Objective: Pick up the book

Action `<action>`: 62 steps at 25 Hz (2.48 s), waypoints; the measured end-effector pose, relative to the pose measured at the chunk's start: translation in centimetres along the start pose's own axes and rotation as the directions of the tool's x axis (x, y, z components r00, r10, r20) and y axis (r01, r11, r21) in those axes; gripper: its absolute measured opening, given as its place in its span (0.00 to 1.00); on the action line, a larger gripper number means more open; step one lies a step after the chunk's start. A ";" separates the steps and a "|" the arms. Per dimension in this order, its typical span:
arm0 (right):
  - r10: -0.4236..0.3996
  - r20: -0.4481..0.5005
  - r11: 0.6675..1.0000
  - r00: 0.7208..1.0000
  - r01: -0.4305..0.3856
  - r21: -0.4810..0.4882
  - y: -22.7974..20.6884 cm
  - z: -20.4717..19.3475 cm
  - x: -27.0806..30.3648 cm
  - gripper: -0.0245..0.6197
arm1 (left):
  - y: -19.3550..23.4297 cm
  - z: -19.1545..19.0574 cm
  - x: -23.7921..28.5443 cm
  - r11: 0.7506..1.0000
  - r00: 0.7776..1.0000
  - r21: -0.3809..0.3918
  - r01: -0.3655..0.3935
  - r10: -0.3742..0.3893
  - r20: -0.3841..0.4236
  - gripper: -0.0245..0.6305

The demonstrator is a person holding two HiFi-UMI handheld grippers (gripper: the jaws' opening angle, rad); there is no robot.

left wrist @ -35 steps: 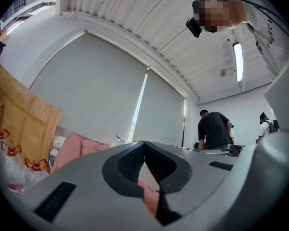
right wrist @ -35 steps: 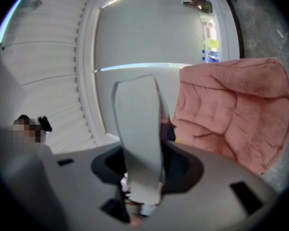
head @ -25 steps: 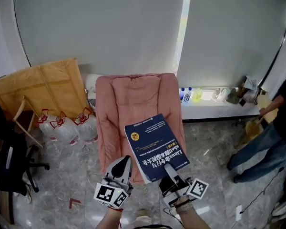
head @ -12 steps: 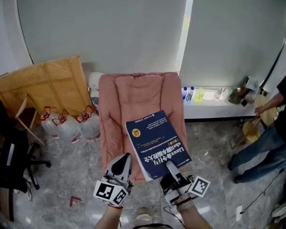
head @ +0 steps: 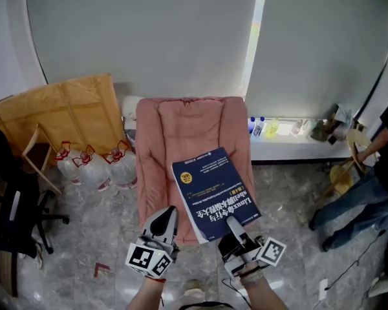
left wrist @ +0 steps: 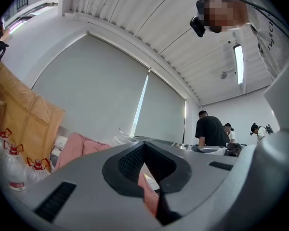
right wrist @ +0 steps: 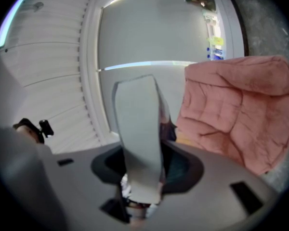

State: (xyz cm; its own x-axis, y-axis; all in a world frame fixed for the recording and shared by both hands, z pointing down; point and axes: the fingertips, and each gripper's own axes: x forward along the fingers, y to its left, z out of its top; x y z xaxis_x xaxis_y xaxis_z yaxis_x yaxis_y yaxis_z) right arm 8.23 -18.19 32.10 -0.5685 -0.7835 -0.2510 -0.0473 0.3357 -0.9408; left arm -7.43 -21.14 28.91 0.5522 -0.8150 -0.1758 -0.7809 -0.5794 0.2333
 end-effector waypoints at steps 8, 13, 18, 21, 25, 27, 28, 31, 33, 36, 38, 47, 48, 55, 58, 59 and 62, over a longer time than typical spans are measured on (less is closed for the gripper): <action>0.006 0.011 1.000 1.000 -0.006 0.005 0.4 0.4 -1.1 0.32 | -1.2 -0.1 0.0 1.000 1.000 0.001 0.009 -0.009 -0.001 0.05; 0.002 0.018 1.000 1.000 -0.002 0.000 0.6 0.5 -1.1 0.32 | -0.9 0.0 -0.2 1.000 1.000 -0.008 0.011 -0.011 -0.002 0.05; 0.003 0.030 1.000 1.000 -0.003 0.000 0.8 0.5 -1.2 0.32 | -1.0 -0.1 -0.1 1.000 1.000 -0.007 0.025 -0.025 -0.006 0.05; -0.003 0.036 1.000 0.999 0.003 0.007 0.8 0.4 -1.2 0.32 | -1.0 -0.2 -0.2 1.000 1.000 -0.005 0.028 -0.028 -0.013 0.05; -0.009 0.036 1.000 0.999 0.009 0.002 0.6 0.4 -1.4 0.32 | -1.0 -0.3 -0.2 1.000 0.999 -0.006 0.029 -0.029 -0.017 0.05; -0.010 0.039 1.000 0.999 0.010 0.001 0.6 0.3 -1.4 0.32 | -1.0 -0.3 -0.2 1.000 0.999 -0.006 0.031 -0.031 -0.017 0.05; -0.010 0.040 1.000 0.999 0.010 0.004 0.6 0.3 -1.4 0.32 | -0.9 -0.3 -0.2 0.999 0.999 -0.007 0.032 -0.032 -0.017 0.05; -0.011 0.043 1.000 0.999 0.011 0.011 0.4 0.4 -1.4 0.32 | -0.9 -0.4 0.1 0.999 0.999 -0.011 0.035 -0.035 -0.017 0.05; -0.011 0.043 1.000 0.999 0.011 0.009 0.4 0.4 -1.3 0.32 | -0.9 -0.6 0.3 0.999 0.999 -0.012 0.037 -0.037 -0.019 0.05; -0.014 0.046 1.000 0.999 0.013 0.005 0.1 0.5 -1.4 0.32 | -0.9 -0.9 0.3 0.999 0.999 -0.010 0.041 -0.042 -0.020 0.05; -0.013 0.048 1.000 0.999 0.013 0.008 0.0 0.4 -1.3 0.32 | -0.8 -1.0 0.3 0.999 0.999 -0.008 0.042 -0.042 -0.022 0.05; -0.019 0.046 1.000 0.999 0.018 0.013 -0.7 0.8 -1.2 0.32 | -0.3 -1.5 0.7 0.999 0.999 -0.036 0.036 -0.037 -0.011 0.05; -0.019 0.047 1.000 0.999 0.018 0.015 -0.9 0.8 -1.2 0.32 | -0.3 -1.6 0.8 0.999 0.999 -0.036 0.038 -0.039 -0.011 0.05; -0.026 0.058 0.999 0.998 0.024 0.029 -1.7 1.2 -1.2 0.32 | 0.0 -1.8 1.1 0.999 0.999 -0.035 0.038 -0.038 -0.009 0.05; -0.025 0.061 0.999 0.998 0.023 0.028 -1.7 1.2 -1.1 0.32 | 0.1 -1.8 1.1 0.999 0.999 -0.037 0.037 -0.037 -0.009 0.05; -0.026 0.063 0.999 0.998 0.024 0.027 -1.7 1.2 -1.1 0.32 | 0.2 -1.8 1.1 0.999 0.999 -0.038 0.037 -0.037 -0.008 0.05; -0.035 0.068 0.999 0.997 0.033 0.033 -2.0 1.3 -1.2 0.32 | 0.2 -1.8 1.2 0.999 0.999 -0.039 0.036 -0.036 -0.009 0.05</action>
State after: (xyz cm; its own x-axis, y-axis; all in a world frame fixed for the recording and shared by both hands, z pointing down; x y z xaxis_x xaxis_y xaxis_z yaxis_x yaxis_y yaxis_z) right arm 10.09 -18.66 33.98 -0.5089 -0.8288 -0.2326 -0.0391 0.2921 -0.9556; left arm -6.41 -22.31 30.45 0.5830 -0.7933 -0.1753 -0.7486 -0.6084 0.2635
